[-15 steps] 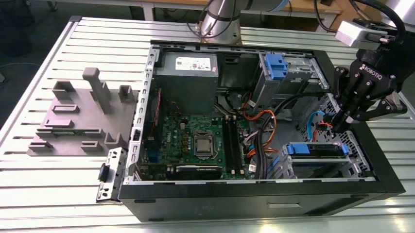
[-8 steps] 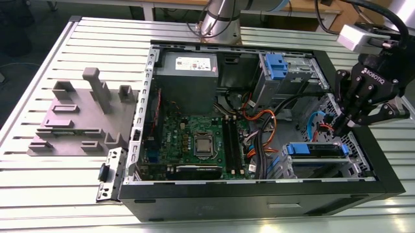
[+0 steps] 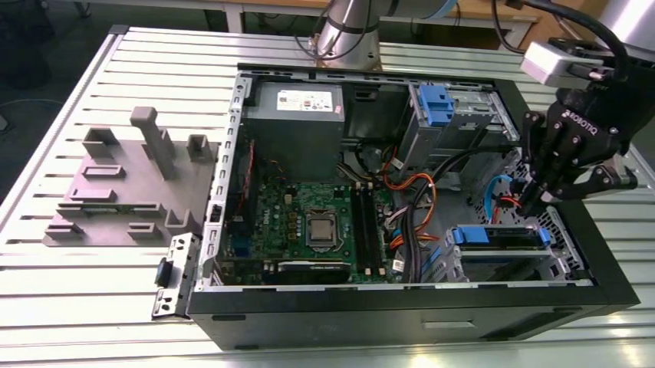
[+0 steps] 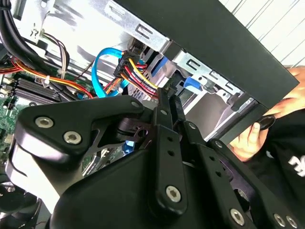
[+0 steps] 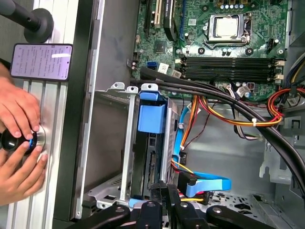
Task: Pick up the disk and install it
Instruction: 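Insert the first disk wire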
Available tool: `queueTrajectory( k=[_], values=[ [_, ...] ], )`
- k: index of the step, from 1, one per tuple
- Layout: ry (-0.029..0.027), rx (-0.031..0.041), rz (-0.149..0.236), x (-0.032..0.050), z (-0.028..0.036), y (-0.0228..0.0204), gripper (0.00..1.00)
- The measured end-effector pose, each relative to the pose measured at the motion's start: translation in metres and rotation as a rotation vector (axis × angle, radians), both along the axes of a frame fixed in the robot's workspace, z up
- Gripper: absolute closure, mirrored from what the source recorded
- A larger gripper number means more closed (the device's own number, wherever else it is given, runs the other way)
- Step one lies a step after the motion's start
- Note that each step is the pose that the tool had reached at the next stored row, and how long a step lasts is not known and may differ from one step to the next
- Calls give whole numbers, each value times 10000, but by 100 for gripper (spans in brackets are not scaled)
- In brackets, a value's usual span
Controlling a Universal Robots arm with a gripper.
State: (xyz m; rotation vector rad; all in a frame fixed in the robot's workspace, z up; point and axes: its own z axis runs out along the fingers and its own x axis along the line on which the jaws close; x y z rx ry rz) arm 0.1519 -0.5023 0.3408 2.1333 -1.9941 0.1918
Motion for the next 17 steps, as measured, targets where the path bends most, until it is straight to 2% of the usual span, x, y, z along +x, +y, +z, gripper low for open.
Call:
queueTrajectory(
  k=[2,3,6,8,10,14,17],
  values=[
    [-11,25,1,-3,-5,-8,83],
    [-17,67,2,-4,-8,-20,83],
    [-29,260,0,-9,-19,-75,83],
    [-45,379,0,-19,-19,-94,83],
    [-100,428,2,-42,-19,-102,83],
    [-229,466,5,-79,-20,-110,83],
    [-339,541,6,-117,-21,-115,83]
  ],
)
